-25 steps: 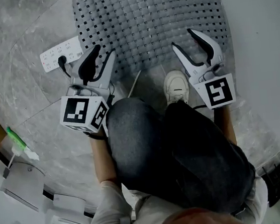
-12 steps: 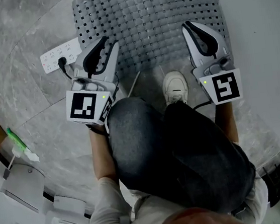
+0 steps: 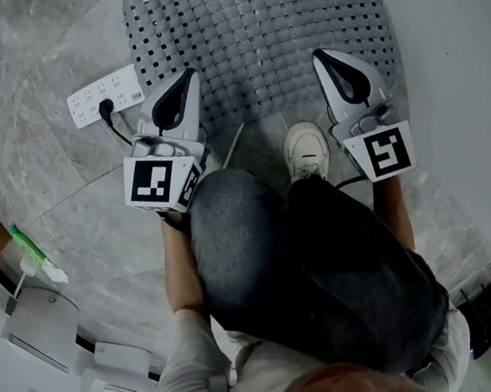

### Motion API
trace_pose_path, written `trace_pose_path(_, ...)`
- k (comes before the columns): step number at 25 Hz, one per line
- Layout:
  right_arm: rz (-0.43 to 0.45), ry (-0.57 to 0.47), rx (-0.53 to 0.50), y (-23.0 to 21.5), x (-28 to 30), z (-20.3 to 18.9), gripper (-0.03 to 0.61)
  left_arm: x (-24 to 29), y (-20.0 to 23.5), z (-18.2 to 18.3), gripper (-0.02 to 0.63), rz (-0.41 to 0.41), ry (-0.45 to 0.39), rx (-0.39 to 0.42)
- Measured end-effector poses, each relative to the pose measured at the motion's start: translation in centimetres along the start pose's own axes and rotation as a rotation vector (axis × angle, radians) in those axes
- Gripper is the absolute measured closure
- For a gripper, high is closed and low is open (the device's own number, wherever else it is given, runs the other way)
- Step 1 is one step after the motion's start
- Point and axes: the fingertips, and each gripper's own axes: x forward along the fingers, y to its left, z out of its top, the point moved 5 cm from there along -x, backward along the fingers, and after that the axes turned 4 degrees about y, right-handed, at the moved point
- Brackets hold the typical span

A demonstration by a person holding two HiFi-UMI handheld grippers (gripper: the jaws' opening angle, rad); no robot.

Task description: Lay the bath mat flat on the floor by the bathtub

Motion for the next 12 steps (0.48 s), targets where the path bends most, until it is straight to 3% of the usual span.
trace_pose_path(12, 0.01, -0.007, 0.018, -0.15, 0.86, -0.24, 0.578, -0.02, 0.73, -0.12, 0.612, 0.025, -0.001, 0.018)
